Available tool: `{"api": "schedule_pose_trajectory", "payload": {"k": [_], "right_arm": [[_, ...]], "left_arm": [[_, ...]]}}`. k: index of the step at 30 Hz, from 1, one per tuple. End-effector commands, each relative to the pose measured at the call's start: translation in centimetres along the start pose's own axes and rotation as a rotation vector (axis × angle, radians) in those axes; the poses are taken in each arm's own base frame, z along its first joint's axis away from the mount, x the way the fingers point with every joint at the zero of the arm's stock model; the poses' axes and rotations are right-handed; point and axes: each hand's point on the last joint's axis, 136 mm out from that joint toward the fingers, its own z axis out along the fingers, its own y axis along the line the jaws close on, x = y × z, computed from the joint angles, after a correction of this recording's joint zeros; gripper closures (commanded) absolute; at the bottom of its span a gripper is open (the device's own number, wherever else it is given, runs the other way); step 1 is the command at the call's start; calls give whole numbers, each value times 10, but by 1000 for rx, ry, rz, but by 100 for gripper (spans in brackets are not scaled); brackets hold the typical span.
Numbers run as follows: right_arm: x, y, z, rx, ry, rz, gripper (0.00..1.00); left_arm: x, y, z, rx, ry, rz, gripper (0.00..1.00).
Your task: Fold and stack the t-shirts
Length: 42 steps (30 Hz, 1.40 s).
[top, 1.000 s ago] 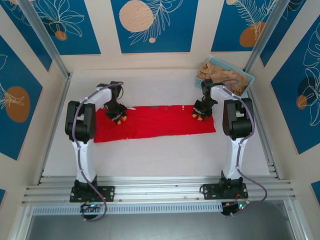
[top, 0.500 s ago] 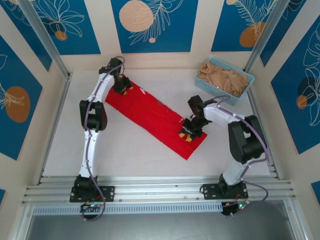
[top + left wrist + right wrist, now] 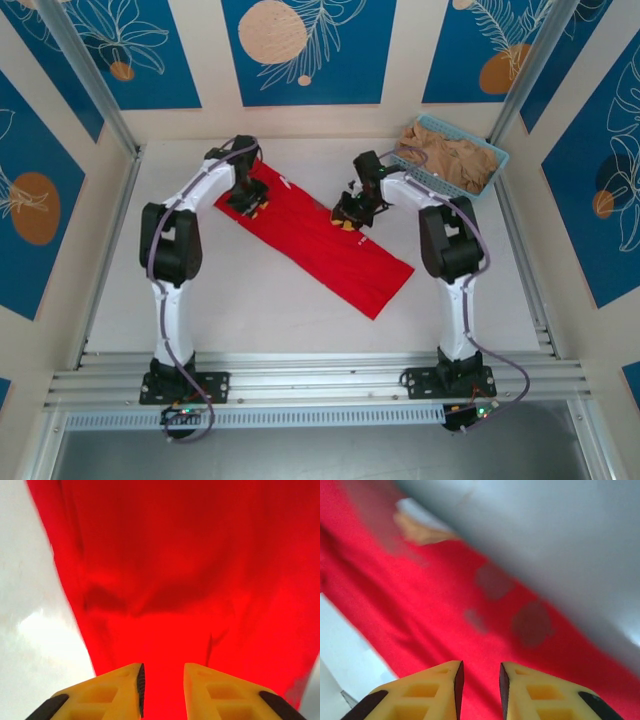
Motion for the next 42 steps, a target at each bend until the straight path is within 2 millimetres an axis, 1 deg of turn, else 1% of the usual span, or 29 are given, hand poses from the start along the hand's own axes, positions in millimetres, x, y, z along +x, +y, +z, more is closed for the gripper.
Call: {"api": "schedule_pose_trajectory", "payload": {"k": [1, 5, 6, 8, 10, 12, 15, 19, 21, 25, 27, 29, 31, 33, 34, 35, 36, 37, 38, 39, 41, 42], "right_arm": [[5, -13, 5, 47, 54, 69, 73], [14, -36, 5, 134, 64, 136, 74], [18, -43, 3, 155, 69, 157, 74], [28, -53, 0, 170, 77, 199, 74], [43, -64, 0, 160, 99, 262, 74], [57, -66, 0, 125, 122, 321, 74], [76, -68, 0, 96, 139, 406, 74], [84, -66, 1, 37, 119, 514, 74], [84, -62, 4, 18, 123, 549, 74], [79, -49, 9, -30, 151, 590, 74], [77, -39, 8, -50, 156, 591, 74], [73, -32, 5, -57, 146, 571, 74], [67, -23, -6, -65, 121, 525, 73], [62, -16, -21, -56, 80, 473, 73], [61, -14, -31, -44, 54, 443, 72], [61, -15, -42, -28, 27, 422, 70], [62, -17, -52, -14, -4, 400, 67], [65, -19, -63, -8, -31, 378, 65], [67, -20, -72, -9, -50, 360, 63], [72, -22, -80, -12, -63, 338, 61], [86, -28, -90, -16, -59, 306, 59], [96, -32, -92, -18, -43, 289, 58]], "left_arm": [[-11, 13, 26, -94, 24, -71, 75], [-9, 16, 51, -128, 63, -88, 77], [-8, 15, 57, -129, 72, -85, 77], [-8, 6, 69, -113, 93, -58, 78], [-5, -11, 80, -90, 126, -17, 78], [0, -30, 91, -56, 147, 22, 79], [6, -64, 108, 61, 162, 38, 78], [7, -123, 121, 280, 143, 57, 76], [6, -145, 124, 357, 137, 62, 74], [0, -186, 117, 529, 117, 75, 67], [-6, -198, 108, 586, 101, 74, 64], [-8, -207, 95, 628, 99, 84, 61], [-9, -213, 69, 651, 74, 132, 58], [-10, -212, 35, 633, 27, 185, 55], [-10, -206, 16, 604, 6, 211, 55], [-8, -198, 3, 565, -14, 231, 55], [-5, -186, -9, 511, -29, 253, 54], [1, -173, -25, 477, -40, 271, 54], [9, -160, -31, 447, -37, 285, 53], [20, -141, -38, 414, -26, 289, 53], [50, -103, -41, 376, 21, 296, 53], [68, -78, -46, 347, 47, 297, 54]]}}
